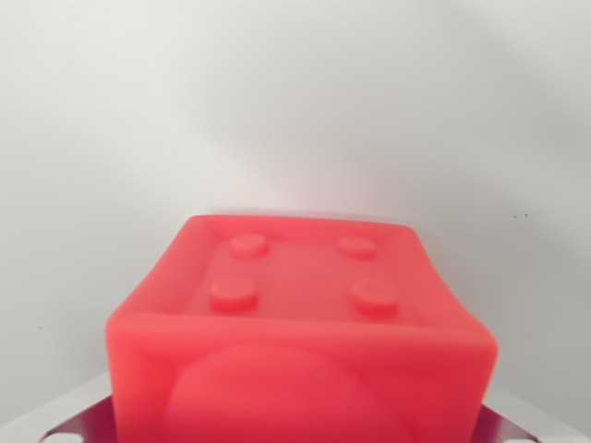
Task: Destack cube
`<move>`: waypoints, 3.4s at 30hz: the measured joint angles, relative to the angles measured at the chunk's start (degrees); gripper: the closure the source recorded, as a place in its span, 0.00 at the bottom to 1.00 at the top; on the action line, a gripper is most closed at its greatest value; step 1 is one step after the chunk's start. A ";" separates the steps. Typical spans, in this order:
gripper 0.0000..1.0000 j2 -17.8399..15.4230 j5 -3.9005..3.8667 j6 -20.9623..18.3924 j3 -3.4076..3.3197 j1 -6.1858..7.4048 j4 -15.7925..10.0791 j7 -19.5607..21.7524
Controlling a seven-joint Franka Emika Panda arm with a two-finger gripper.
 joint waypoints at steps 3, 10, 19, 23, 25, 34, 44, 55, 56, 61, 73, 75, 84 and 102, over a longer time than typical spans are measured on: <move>1.00 0.44 0.00 0.27 -0.01 0.01 0.15 0.00; 1.00 0.95 0.00 0.61 -0.04 0.03 0.37 0.00; 0.00 1.05 0.00 0.70 -0.05 0.05 0.41 0.00; 0.00 1.05 0.00 0.70 -0.05 0.05 0.42 0.00; 0.00 1.05 0.00 0.70 -0.05 0.05 0.42 0.00; 0.00 1.05 0.00 0.71 -0.05 0.05 0.42 0.00; 0.00 1.05 0.00 0.71 -0.05 0.05 0.42 0.00; 0.00 0.33 0.00 0.23 -0.05 0.05 0.27 0.00; 0.00 0.07 0.00 0.06 -0.05 0.05 0.20 0.00; 0.00 -1.38 0.00 -0.82 -0.05 0.04 -0.28 0.00; 0.00 -6.14 0.03 -4.51 0.02 0.01 -1.33 0.00; 0.00 -7.22 0.05 -5.28 0.04 0.00 -1.58 0.00; 0.00 -11.93 0.14 -9.35 0.13 -0.04 -2.15 -0.01; 0.00 -21.02 0.50 -19.00 0.17 -0.04 -1.61 -0.28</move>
